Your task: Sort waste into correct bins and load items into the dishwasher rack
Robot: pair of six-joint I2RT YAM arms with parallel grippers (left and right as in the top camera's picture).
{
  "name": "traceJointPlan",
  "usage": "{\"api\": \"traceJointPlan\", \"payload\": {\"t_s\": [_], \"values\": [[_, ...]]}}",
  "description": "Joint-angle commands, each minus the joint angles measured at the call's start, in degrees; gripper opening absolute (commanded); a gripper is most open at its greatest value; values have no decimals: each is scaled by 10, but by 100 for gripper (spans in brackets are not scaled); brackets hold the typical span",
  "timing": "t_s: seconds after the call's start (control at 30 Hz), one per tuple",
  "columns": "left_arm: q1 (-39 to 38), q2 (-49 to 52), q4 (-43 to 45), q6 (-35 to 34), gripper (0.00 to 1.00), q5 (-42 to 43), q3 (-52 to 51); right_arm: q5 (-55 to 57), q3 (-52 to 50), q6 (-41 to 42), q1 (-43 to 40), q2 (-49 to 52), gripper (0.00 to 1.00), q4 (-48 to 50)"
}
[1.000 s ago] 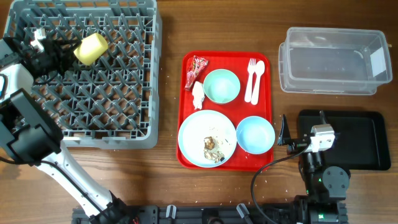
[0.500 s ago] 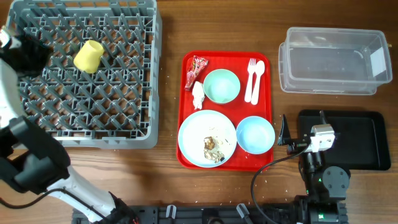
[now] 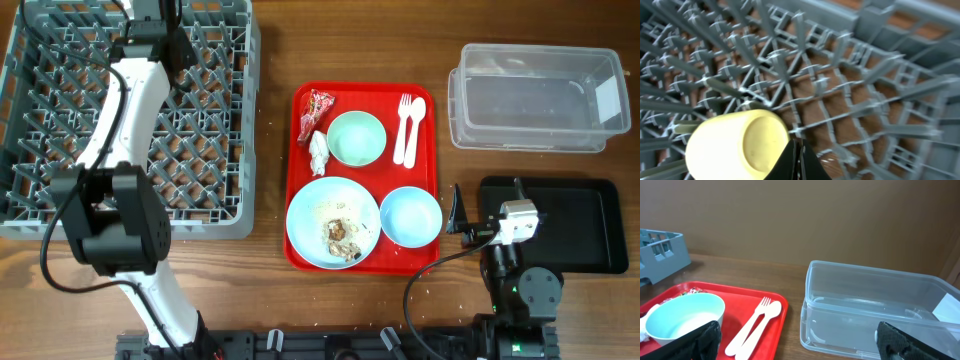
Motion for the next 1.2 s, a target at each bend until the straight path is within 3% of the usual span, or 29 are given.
{"api": "traceJointPlan", "payload": {"t_s": [0.0, 0.43, 0.73, 0.83, 0.93, 1.07, 1.17], "values": [[12, 19, -8, 11, 4, -37, 1, 4, 0, -5, -3, -3, 100, 3], [50, 22, -52, -11, 4, -9, 1, 4, 0, -5, -3, -3, 100, 3], [143, -22, -129, -157, 4, -5, 1, 4, 0, -5, -3, -3, 100, 3], [170, -37, -129, -157, 4, 22, 1, 4, 0, -5, -3, -3, 100, 3], [185, -46, -129, -156, 4, 102, 1, 4, 0, -5, -3, -3, 100, 3], [170, -64, -121, -144, 4, 164, 1, 4, 0, -5, -3, -3, 100, 3], [146, -67, -128, -137, 4, 162, 1, 4, 0, -5, -3, -3, 100, 3]]}}
